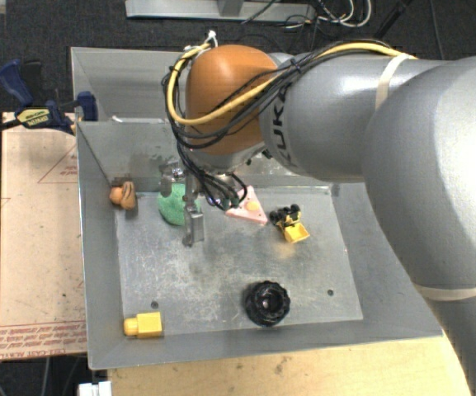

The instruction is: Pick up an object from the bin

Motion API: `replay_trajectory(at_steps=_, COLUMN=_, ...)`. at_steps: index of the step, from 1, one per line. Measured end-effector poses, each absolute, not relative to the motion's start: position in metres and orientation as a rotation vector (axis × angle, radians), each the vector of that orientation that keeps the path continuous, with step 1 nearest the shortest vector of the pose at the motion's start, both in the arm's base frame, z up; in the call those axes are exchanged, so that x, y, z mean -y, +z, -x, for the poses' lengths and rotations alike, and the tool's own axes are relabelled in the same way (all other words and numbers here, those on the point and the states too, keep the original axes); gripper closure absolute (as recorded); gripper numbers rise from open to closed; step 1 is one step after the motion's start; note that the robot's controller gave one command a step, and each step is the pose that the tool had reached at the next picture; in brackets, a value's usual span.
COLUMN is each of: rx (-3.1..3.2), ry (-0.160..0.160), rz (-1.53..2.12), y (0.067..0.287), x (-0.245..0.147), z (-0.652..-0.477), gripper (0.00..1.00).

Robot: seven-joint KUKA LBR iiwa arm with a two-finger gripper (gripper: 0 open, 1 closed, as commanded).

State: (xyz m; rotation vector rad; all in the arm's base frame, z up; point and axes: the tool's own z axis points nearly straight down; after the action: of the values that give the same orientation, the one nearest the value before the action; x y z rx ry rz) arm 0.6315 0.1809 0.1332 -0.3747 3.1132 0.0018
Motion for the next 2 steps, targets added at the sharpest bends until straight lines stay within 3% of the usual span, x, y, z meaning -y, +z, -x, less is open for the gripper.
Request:
replay_trajectory(at_steps=1, rx=-3.133, ry=0.000, rz=0.289, y=0.110, x=-0.166, z=-0.633, gripper=0.00)
replay_trajectory(at_steps=2, rx=-3.130, ry=0.001, rz=0.246, y=0.154, x=-0.196, z=-0.644, gripper=0.00)
